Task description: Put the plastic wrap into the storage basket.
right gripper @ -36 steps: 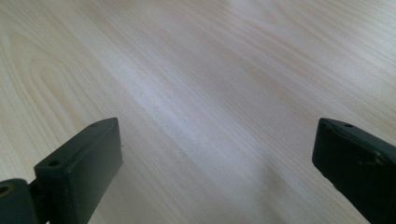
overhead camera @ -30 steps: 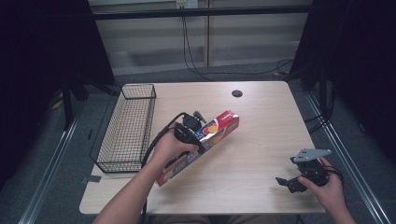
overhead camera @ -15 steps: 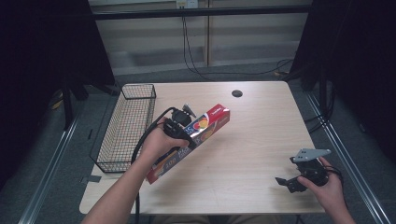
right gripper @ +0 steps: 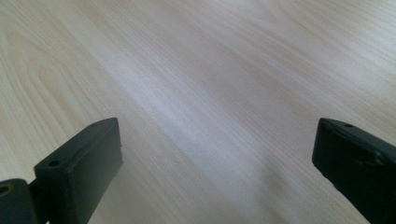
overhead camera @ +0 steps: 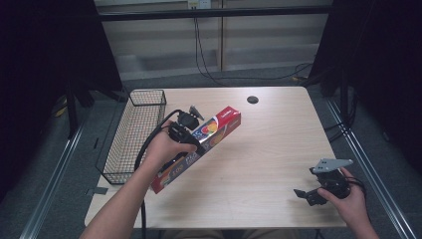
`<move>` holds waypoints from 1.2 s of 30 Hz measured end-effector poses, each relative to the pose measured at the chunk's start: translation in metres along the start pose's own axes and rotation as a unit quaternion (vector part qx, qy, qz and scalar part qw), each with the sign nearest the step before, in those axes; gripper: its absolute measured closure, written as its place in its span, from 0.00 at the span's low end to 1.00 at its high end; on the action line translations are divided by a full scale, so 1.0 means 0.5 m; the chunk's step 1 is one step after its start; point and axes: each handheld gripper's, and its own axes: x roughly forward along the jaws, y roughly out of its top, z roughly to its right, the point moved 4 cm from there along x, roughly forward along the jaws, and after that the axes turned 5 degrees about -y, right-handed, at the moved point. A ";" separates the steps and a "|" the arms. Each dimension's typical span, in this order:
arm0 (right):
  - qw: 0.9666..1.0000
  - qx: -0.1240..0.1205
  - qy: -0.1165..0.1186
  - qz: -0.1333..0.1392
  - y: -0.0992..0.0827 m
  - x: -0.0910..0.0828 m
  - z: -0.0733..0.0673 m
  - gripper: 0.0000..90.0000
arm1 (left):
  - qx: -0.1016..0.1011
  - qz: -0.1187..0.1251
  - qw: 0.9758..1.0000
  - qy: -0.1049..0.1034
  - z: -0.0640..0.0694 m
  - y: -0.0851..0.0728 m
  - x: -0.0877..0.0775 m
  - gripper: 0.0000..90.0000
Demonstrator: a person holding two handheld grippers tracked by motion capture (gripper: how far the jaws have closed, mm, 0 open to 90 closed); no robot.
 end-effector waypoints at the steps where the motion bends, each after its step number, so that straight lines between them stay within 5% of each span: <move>1: 1.000 -0.001 -0.001 0.001 0.000 0.000 0.001 0.01 | 0.000 0.000 1.000 0.004 -0.003 0.000 -0.006 0.47; 16: 1.000 -0.003 -0.002 -0.001 0.002 0.002 -0.001 0.01 | -0.031 0.007 0.999 0.023 -0.040 -0.014 -0.045 0.47; 36: 1.000 -0.005 -0.001 0.003 0.007 0.004 -0.003 0.01 | -0.093 0.028 0.994 0.049 -0.097 -0.035 -0.095 0.47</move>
